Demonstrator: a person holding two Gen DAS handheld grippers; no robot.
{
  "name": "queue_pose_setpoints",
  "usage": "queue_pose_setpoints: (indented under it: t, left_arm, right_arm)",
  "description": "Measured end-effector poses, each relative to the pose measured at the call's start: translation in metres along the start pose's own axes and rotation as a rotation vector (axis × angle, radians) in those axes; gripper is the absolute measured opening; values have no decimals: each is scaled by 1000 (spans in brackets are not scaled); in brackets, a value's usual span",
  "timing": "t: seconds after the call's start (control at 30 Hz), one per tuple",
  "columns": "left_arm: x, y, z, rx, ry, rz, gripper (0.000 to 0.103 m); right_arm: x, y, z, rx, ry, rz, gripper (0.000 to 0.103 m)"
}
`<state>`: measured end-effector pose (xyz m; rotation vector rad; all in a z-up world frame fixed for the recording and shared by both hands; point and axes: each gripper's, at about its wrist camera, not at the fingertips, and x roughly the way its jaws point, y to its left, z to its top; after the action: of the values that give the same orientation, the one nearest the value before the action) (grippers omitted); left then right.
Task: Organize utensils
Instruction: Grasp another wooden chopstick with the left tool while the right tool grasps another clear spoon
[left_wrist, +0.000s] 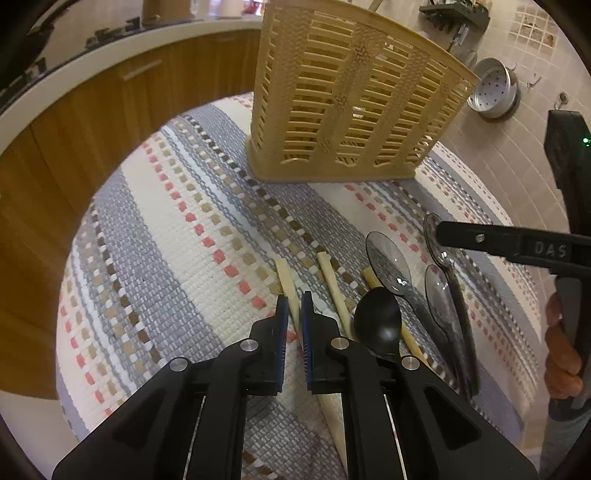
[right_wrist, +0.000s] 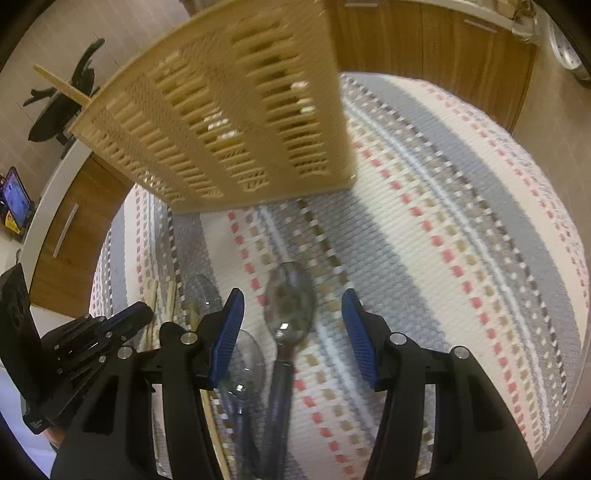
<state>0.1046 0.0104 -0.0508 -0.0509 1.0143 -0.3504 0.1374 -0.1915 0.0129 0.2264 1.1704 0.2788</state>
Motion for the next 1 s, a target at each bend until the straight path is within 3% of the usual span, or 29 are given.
queue_pose_setpoints:
  t: [0.03,0.1,0.23,0.27,0.33,0.4,0.57,0.77,0.83,0.93,1.0]
  left_arm:
    - [1,1,2,-5,13,-12,6]
    - [3,0,5,-2,23,-12,6]
    - [6,-6,8,18,16,14,6]
    - [7,-7,8,18,13,19,6]
    - [7,-7,9,12,6,19,6]
    - [7,-7,9,6,0,16,5]
    - [5,-3,8,-3,-18,11,3]
    - [3,3,6,-24,-25,-12,3]
    - [3,4,5,-26,-22,-18,3]
    - [2,9,4,-36,-13,-36,3]
    - [1,13,4,-47,-7,-52,3]
  right_arm:
    - [1,4,0,-12,3,-20,49]
    - [4,9,-1,-19,9,-58,35]
    - [10,9,-4,-34,22,-90,28]
    - [12,10,-5,-39,24,-97,19]
    - [11,7,-8,-35,25,-91,10]
    - [4,4,-11,-43,9,-98,7]
    - [-6,-5,-16,-61,-14,-124,4]
    - [-13,4,-25,-72,30,34,5]
    - [-13,15,-30,-102,47,47,5]
    - [-10,26,-32,-113,71,80,11]
    - [-7,30,-29,-112,68,71,22]
